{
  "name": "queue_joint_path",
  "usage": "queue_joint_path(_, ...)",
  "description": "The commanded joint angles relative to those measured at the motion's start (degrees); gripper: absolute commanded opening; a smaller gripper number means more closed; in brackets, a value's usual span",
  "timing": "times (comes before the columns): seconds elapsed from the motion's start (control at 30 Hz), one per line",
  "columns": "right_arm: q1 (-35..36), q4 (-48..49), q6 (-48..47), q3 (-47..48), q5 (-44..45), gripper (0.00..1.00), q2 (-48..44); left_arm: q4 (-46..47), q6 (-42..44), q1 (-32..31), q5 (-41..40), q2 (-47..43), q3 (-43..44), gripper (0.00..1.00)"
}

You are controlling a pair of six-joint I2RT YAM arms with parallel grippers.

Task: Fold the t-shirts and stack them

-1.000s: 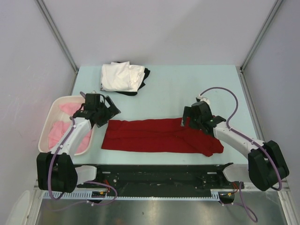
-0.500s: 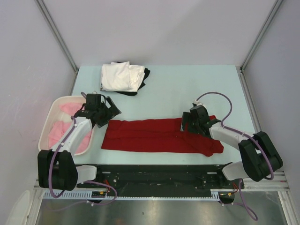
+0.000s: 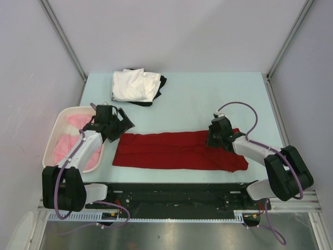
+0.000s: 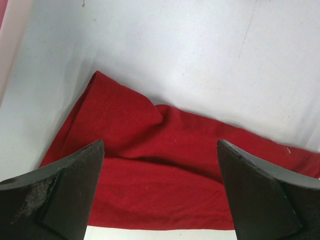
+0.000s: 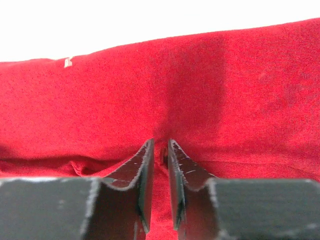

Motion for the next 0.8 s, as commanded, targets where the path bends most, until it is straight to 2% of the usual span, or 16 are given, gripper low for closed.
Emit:
queue_joint_path(0.0,0.70,-0.68,-0.67,-0.98,0.69,0.16,-2.29,1.57,0.11,-0.39,0.62,-0.16,-0.62,0.98)
queue_joint_path(0.07,1.14,-1.30,-0.59,-1.24,1.21,0.00,-2.90,1.57,0.11,-0.30,0.80,-0.42,-0.62,0.98)
queue_joint_path(0.27,3.51,-5.34,-0.15,-1.59,1.92,0.00,-8.17,1.21,0.02,-0.39,0.97,-1.39,-0.71,0.98)
queue_joint_path(0.53,13.51,-15.97,2.22,-1.77,0.78,0.00,-21.08,1.47,-0.60,-1.01,1.50,-3.50,-1.67,0.98)
queue_joint_path(0.77,24.07,-21.95,3.10,-2.21,-1.68,0.00,-21.10,1.65,-1.21,-1.80,1.59,-4.20,-2.20,0.98)
